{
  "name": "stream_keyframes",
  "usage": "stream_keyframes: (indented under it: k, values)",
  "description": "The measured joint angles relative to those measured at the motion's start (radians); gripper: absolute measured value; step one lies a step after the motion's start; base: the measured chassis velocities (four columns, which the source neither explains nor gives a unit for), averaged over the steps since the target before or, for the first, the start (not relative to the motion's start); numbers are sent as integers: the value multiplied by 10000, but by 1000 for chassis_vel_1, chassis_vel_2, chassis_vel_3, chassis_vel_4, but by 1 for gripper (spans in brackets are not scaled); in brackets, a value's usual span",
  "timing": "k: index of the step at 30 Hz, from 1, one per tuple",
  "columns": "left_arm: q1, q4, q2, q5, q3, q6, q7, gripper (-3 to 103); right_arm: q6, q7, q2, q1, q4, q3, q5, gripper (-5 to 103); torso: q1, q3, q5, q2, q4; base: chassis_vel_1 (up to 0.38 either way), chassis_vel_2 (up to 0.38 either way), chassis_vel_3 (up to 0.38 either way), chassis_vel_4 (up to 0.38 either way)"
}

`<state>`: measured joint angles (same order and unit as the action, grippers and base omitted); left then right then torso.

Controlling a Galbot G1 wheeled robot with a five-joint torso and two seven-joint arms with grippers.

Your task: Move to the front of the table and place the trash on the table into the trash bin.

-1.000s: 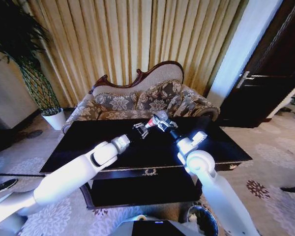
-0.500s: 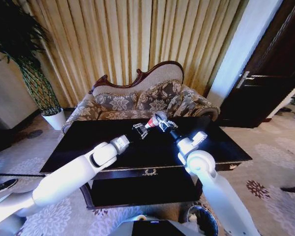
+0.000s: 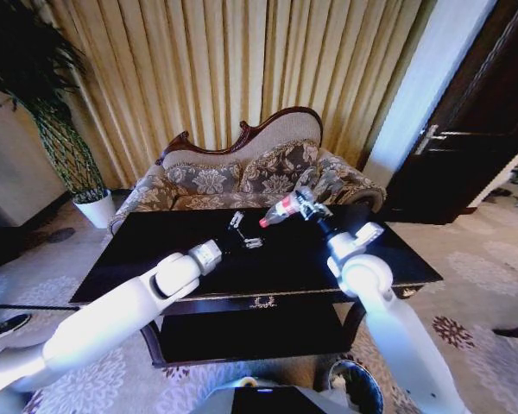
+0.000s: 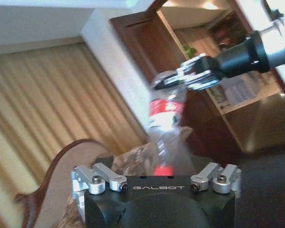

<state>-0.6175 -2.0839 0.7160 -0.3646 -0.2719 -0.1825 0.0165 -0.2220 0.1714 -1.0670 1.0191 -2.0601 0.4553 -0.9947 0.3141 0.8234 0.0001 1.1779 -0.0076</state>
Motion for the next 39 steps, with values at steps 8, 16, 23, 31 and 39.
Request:
stream_keyframes:
  k: [8, 16, 23, 31, 39]
  values:
    - [-2577, -399, -518, -1119, 3593, -580, 2040, 100, 29, 81, 591, 669, 375, 392, 1605, 23, 0, -1, -4, 1, 2, 0, 0, 0, 0]
    - [-5081, -1034, -610, -3177, 7581, -1048, 3460, 100, 57, 55, 1267, 1674, 183, 751, 3199, 23, 0, -2, 0, 1, 1, 0, 0, 0, 0]
    - [-7698, -2417, 92, -5323, 11710, -1901, 3399, 100, 70, 227, 1850, 2484, -440, 1603, 3209, 22, -1, -1, 1, 2, 2, 0, 0, 0, 0]
    - [-9180, -3923, 711, -6133, 13626, -2591, 3159, 100, 70, 269, 2047, 3407, -1341, 2716, 2953, 22, -1, -2, 0, 2, -1, 0, 0, 0, 0]
    - [-10365, -4237, 1012, -6292, 15035, -2880, 2537, 100, 81, -10, 2498, 4466, -1971, 3654, 2883, 22, -2, -1, -1, 2, 1, 0, 0, 0, 0]
